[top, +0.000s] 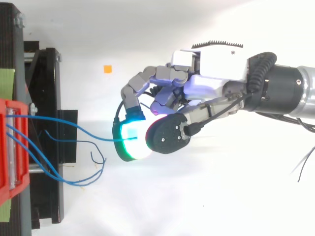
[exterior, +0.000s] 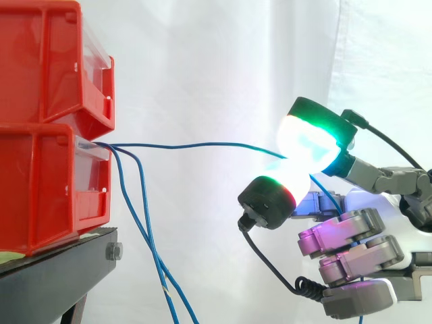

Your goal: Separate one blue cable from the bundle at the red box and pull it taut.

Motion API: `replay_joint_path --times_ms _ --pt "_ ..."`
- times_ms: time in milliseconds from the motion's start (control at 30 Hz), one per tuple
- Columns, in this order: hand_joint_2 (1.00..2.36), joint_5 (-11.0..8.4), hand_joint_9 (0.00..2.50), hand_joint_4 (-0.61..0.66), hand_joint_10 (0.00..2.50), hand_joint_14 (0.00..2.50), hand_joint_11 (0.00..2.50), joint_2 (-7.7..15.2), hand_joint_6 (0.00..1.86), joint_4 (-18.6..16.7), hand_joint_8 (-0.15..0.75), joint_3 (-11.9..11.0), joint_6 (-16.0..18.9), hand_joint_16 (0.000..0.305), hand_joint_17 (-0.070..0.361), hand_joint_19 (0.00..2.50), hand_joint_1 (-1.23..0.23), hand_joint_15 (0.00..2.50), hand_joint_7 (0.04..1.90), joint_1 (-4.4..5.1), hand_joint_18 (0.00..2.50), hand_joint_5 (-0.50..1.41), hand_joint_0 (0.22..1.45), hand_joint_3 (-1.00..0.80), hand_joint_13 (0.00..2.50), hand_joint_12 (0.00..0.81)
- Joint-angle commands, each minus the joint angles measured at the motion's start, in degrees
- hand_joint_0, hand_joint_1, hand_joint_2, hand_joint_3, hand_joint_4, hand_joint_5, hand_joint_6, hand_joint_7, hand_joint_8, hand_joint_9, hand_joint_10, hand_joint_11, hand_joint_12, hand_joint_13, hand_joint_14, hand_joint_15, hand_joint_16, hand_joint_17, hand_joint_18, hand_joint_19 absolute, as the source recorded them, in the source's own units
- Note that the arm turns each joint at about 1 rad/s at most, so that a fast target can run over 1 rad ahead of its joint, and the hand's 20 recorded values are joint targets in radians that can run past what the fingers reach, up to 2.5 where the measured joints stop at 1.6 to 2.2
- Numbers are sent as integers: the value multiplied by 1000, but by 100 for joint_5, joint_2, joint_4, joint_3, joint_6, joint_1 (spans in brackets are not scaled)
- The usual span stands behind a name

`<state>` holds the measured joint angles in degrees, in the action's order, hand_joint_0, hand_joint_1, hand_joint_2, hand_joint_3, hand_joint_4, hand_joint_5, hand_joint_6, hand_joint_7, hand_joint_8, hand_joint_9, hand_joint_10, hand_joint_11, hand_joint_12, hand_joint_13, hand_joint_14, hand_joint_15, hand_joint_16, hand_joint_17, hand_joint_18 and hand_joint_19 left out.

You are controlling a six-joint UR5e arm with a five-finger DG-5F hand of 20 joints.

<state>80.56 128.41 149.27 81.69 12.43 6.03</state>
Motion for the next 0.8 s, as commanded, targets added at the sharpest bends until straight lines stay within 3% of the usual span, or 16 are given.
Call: replay_joint_path --times_ms 0,167,400,767 --pt "1009 47 976 -294 1982 1950 1536 0 946 49 290 -13 22 47 105 1159 -797 1318 1219 4 1198 -196 810 -388 1078 378" --pt "1009 47 961 -290 2099 1967 1545 0 946 32 294 5 -48 47 105 1150 -798 1297 1215 12 1198 -194 810 -384 1076 371" --pt "1009 47 939 -284 2197 1980 1603 0 946 49 293 -13 -452 46 104 1155 -796 1294 1214 21 1196 -194 812 -384 1076 372" --pt "1010 39 876 -276 2460 1986 1663 0 946 49 287 -13 -584 46 104 1157 -795 1316 1212 21 1195 -194 814 -385 1072 368"
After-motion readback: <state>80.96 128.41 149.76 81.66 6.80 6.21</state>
